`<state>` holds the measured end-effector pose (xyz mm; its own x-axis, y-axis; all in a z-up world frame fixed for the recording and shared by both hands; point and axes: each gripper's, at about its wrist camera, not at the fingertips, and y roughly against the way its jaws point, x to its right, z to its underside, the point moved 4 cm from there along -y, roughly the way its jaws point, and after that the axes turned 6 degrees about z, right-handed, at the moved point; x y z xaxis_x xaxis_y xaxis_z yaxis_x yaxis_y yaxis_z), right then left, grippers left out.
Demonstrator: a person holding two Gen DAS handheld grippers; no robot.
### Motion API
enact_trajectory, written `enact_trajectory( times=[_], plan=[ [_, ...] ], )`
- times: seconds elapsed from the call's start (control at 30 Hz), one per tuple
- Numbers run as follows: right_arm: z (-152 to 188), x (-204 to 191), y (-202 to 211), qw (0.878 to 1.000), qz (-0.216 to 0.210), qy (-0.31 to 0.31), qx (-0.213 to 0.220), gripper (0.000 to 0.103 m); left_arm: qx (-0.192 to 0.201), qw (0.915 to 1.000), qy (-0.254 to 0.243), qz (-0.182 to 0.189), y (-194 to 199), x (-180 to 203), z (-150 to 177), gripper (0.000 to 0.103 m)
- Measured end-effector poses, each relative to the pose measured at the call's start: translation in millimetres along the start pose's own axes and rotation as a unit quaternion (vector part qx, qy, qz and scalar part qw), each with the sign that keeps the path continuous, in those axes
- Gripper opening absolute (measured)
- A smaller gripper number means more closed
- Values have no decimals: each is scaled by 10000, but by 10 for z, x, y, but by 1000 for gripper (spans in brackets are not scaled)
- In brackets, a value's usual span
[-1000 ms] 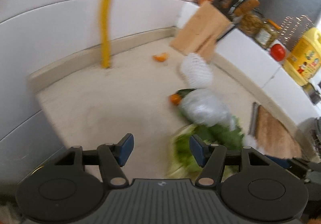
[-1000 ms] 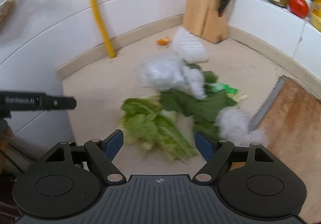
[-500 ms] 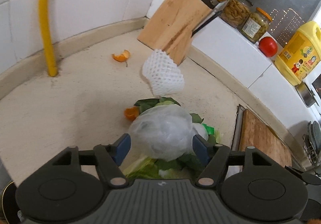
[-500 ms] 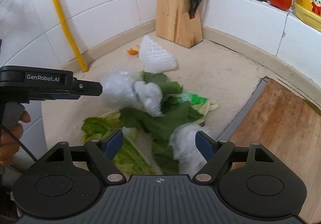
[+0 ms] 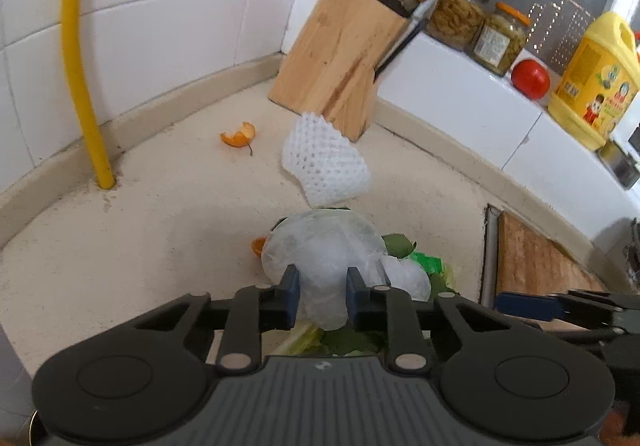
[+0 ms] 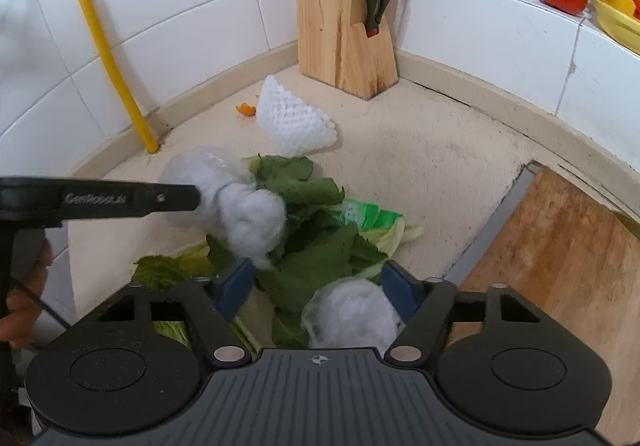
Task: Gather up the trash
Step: 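Grasp a clear plastic bag with the left gripper, then grasp a white foam net with the right gripper while the left holds the bag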
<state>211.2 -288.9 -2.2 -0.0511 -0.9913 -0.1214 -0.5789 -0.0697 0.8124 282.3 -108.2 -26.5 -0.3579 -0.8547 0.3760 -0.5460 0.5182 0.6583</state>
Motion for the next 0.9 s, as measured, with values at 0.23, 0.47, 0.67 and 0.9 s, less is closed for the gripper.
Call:
enact_trajectory(
  times=[0.23,0.47,0.67,0.9],
  plan=[
    [-160,29,-89,9999,-96,51,67,53,211,9996,38,-203,234,-180,-65,21],
    [-570,-9,-373,9987,108,394,319,80,81,9991,305,-293,97,-311,19,56],
    [-911,-160,-777,9953,3,864,448,86,-39,9963,843,-131,69,-444,101,64],
    [-1103,-275,-1222,9929,-42,1147,306,87,-274,9840,1761,38,81,-626,259,66]
  ],
)
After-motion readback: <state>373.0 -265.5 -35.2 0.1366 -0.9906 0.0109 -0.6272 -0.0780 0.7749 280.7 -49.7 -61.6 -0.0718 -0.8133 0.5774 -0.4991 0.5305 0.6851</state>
